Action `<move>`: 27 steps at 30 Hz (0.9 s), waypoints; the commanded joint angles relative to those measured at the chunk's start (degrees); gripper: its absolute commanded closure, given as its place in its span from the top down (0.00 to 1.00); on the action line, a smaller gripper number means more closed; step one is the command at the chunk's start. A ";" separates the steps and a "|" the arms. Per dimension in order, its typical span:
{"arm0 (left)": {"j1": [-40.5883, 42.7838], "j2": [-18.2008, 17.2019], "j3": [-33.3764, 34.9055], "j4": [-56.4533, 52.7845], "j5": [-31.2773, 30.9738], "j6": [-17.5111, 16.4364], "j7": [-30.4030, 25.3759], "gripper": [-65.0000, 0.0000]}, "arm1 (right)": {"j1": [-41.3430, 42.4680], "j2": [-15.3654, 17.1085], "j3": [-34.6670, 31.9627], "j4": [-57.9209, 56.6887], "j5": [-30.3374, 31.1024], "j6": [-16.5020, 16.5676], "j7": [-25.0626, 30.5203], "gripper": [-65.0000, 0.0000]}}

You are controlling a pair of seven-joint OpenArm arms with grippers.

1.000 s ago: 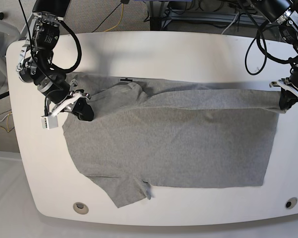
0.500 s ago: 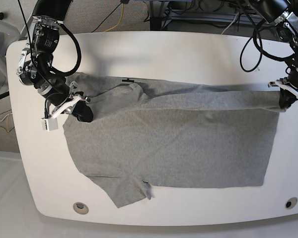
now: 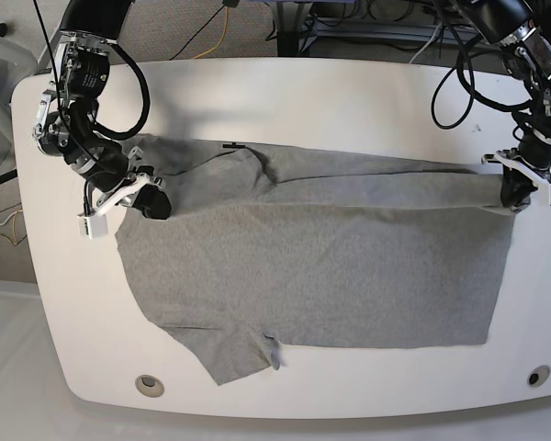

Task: Fold the T-shirt properly
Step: 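Lower the held edge with both grippers, folding a strip over the shirt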

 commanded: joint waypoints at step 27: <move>-0.73 -1.50 -0.22 -5.38 -0.31 -0.03 -7.15 0.03 | 1.48 0.20 -3.31 1.04 -7.92 0.71 1.00 0.00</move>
